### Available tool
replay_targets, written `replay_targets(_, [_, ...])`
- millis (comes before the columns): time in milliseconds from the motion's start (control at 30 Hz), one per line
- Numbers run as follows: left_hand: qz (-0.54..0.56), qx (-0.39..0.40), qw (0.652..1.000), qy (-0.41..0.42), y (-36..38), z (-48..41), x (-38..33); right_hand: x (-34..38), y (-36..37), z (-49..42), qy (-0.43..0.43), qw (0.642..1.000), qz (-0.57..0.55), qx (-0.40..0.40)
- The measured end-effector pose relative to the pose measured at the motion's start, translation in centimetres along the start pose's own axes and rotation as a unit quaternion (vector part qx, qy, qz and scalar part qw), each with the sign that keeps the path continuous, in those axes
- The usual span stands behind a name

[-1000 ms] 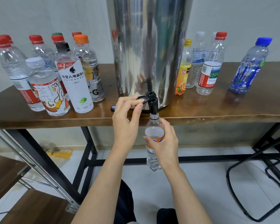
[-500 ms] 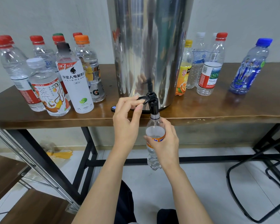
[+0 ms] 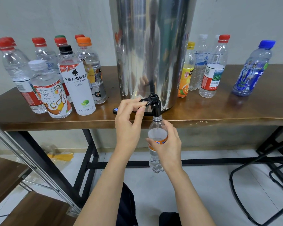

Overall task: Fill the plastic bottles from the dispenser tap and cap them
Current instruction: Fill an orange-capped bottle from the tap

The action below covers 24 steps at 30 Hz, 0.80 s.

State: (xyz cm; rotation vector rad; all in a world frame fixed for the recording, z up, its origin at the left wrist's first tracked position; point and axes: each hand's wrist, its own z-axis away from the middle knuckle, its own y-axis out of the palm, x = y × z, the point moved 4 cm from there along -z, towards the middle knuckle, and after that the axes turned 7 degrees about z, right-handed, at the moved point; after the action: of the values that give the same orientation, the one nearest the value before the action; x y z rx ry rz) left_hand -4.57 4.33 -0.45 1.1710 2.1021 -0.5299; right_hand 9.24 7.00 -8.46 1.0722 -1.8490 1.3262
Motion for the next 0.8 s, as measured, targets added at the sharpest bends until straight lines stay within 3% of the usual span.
replay_targets(800, [-0.006, -0.002, 1.0, -0.001, 0.0, 0.03, -0.05, -0.58, 0.16, 0.19, 0.003, 1.0, 0.0, 0.002])
